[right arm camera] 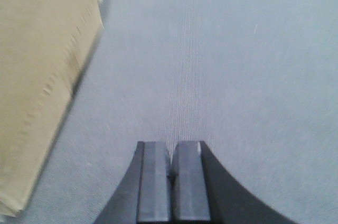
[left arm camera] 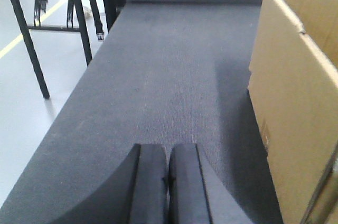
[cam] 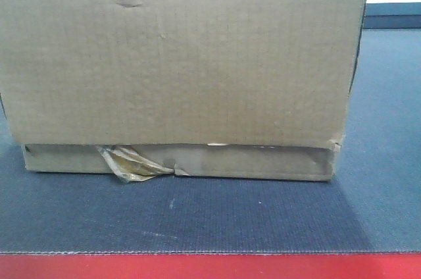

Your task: Grab carton from right shelf to conveyor

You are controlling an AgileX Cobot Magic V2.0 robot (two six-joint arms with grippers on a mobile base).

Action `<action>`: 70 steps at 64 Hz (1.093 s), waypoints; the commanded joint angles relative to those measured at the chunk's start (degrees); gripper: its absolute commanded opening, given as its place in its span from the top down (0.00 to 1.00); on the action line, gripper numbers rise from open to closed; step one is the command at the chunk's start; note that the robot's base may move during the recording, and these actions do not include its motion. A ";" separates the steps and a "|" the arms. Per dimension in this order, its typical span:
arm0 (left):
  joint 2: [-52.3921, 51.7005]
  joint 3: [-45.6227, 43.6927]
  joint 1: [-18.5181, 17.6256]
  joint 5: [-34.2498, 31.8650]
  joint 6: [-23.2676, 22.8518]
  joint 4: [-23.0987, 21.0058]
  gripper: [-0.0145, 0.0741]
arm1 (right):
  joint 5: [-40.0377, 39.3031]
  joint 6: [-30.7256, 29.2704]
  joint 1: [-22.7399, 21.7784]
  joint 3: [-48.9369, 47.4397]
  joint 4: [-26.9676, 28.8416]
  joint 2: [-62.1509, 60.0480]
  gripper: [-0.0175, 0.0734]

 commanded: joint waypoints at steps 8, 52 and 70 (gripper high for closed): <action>-5.42 0.76 -0.02 -0.64 0.00 -0.59 0.83 | 0.70 -0.49 -0.13 2.34 -0.82 -16.87 0.88; -6.80 0.76 -0.02 -0.64 0.00 -0.59 0.83 | 2.08 -0.49 -0.13 2.34 -0.82 -34.18 0.88; -6.80 0.76 -0.02 -0.64 0.00 -0.59 0.83 | 2.08 -0.49 -0.13 2.34 -0.82 -34.18 0.88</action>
